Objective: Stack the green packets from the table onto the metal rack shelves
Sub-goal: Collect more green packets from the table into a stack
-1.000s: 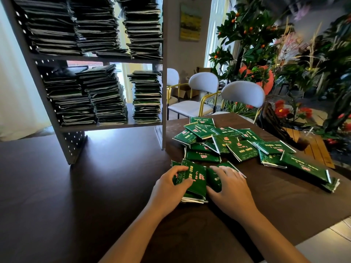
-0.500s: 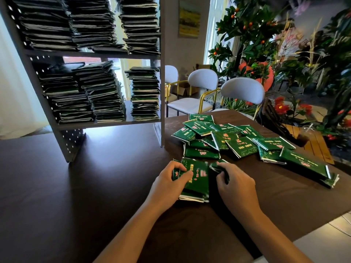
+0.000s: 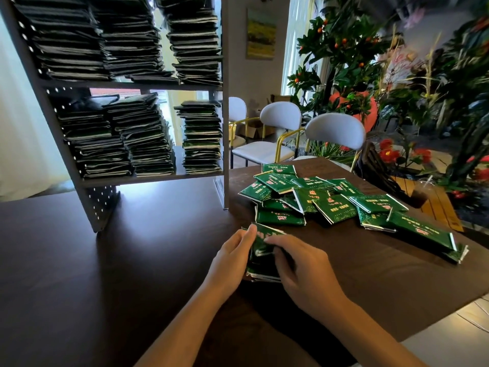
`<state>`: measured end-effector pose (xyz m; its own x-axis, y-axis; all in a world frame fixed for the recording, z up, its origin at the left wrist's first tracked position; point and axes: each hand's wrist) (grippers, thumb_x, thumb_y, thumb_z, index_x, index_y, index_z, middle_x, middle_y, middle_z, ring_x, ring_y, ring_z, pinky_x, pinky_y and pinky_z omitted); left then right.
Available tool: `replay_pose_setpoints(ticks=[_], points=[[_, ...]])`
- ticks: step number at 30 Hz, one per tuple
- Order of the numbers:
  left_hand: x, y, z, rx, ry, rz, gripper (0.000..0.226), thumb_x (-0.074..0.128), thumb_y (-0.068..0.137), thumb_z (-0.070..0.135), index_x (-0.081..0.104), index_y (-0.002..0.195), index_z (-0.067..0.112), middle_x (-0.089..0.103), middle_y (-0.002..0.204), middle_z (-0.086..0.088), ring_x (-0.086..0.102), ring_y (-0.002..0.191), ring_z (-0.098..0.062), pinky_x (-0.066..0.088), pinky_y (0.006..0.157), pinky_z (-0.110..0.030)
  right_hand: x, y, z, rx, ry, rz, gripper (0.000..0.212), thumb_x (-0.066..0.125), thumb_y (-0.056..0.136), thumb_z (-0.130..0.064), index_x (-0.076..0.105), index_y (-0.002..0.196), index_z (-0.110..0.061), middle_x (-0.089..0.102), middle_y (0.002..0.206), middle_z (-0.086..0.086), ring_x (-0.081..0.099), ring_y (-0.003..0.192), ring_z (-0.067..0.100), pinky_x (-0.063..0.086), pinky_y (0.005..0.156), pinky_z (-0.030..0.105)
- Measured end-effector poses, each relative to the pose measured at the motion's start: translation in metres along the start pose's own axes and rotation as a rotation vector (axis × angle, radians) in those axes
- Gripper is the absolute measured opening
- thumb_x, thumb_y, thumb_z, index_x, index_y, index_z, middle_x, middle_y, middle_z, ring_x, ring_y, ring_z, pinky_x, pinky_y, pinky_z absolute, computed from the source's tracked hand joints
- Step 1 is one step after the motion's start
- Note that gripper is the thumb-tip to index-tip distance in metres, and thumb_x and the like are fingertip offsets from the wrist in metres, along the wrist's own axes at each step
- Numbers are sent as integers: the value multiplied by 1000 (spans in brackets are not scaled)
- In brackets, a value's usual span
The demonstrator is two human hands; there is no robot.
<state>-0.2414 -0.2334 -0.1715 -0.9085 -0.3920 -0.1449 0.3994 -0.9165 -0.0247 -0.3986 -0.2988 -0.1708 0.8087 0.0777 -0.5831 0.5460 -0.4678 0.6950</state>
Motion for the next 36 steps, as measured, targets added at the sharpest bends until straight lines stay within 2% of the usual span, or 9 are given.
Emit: replay_pose_setpoints(ticks=[2,6,12,16,19,21,25,32,36], points=[[-2,1,1,4,9,8,39,54,92,63,69,95,27,73,94,-1,72,89,-17,55,91,-49,1,-2,-6,-12,75,-69,23,54,96,-25,70,112,-21,71,109,-13,66,98,-1,53,81,17],[-2,1,1,8,96,-24,17,61,98,37,64,108,24,75,95,0,75,80,-13,60,85,-43,-5,9,7,209,65,55,18,58,94,-24,71,106,-21,67,99,-15,63,92,-1,50,77,23],[-1,1,-1,-4,110,-28,20,64,95,41,61,110,28,76,101,4,76,83,-11,61,86,-42,-16,37,59,635,-378,-155,52,59,94,-27,46,144,-20,39,152,9,29,143,28,36,109,43],[-1,3,-4,0,130,-26,20,64,95,43,60,110,30,75,104,4,76,84,-10,61,84,-42,-13,43,81,761,-518,-226,70,56,94,-31,24,155,-17,13,164,18,7,152,35,27,116,51],[-1,3,-5,8,151,-16,19,63,95,44,59,108,32,74,106,5,75,85,-9,62,83,-42,-9,47,91,796,-529,-241,70,52,97,-30,17,157,-16,10,166,17,6,153,36,28,116,50],[-1,3,-5,6,164,-16,20,62,95,46,59,110,32,73,108,6,75,86,-8,62,82,-40,-8,50,93,806,-537,-242,64,48,99,-23,19,156,-15,26,162,15,24,148,35,37,109,47],[-1,4,-6,-6,157,-28,21,61,95,46,58,111,32,72,111,5,75,87,-9,62,81,-40,-10,51,91,689,-671,-202,48,43,99,-11,41,147,-15,65,121,10,60,109,31,43,75,36],[0,2,-5,1,145,-25,19,60,96,44,58,110,31,73,108,4,75,86,-9,62,82,-40,-23,38,72,539,-719,-145,43,48,94,-8,59,134,-16,57,66,-2,53,59,20,31,47,28],[0,0,-3,8,153,-19,18,60,97,44,59,109,31,74,105,4,75,84,-9,62,82,-42,-19,27,54,525,-650,-155,25,52,95,-23,65,116,-17,63,84,-1,57,72,21,36,63,30]])
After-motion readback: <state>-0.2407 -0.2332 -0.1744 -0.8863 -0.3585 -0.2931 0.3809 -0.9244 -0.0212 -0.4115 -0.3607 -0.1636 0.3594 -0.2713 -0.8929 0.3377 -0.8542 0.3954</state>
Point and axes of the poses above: each hand's wrist, its own y-axis towards the middle knuckle, its own x-axis out of the palm, z = x × y
